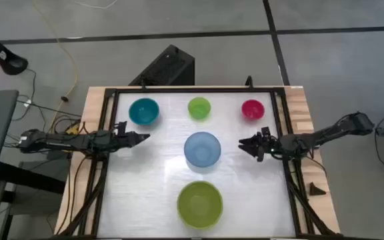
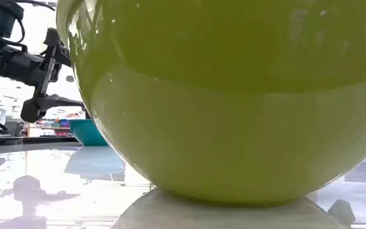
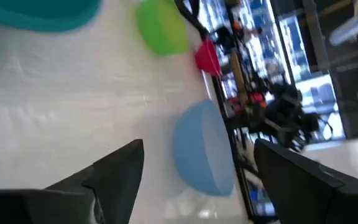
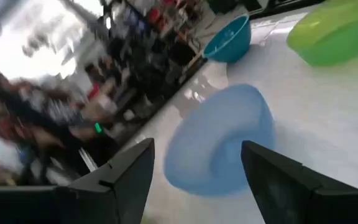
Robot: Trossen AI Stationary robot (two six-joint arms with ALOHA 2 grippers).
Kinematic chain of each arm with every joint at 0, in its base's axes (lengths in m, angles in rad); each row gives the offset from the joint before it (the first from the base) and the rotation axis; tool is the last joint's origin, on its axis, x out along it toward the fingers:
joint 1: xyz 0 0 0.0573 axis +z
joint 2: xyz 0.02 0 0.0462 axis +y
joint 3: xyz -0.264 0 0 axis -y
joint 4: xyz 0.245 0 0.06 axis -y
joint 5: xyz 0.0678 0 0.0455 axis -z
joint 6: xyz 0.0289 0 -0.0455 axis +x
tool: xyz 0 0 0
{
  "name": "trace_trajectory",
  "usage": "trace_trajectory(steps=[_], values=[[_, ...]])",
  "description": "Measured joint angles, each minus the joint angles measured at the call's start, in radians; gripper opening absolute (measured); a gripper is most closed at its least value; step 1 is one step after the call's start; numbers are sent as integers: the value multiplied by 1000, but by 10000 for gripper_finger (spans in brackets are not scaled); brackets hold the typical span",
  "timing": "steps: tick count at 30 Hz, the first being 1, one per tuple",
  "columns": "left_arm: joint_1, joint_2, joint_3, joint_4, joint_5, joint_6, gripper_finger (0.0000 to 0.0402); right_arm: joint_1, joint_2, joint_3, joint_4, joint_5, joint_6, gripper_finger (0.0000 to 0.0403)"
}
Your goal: Nest bowls inside each other
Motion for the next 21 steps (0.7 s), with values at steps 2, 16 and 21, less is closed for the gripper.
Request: trace_trajectory(steps=[2, 16, 21], values=[[0, 0, 0, -3, -26, 10, 293, 0, 0, 0, 20, 31, 57, 275], [0, 0, 0, 0, -156, -155, 293, 0, 0, 18, 124, 79, 199, 275], [0, 0, 0, 16, -204, -233, 293, -1, 0, 27, 139, 123, 219, 275]])
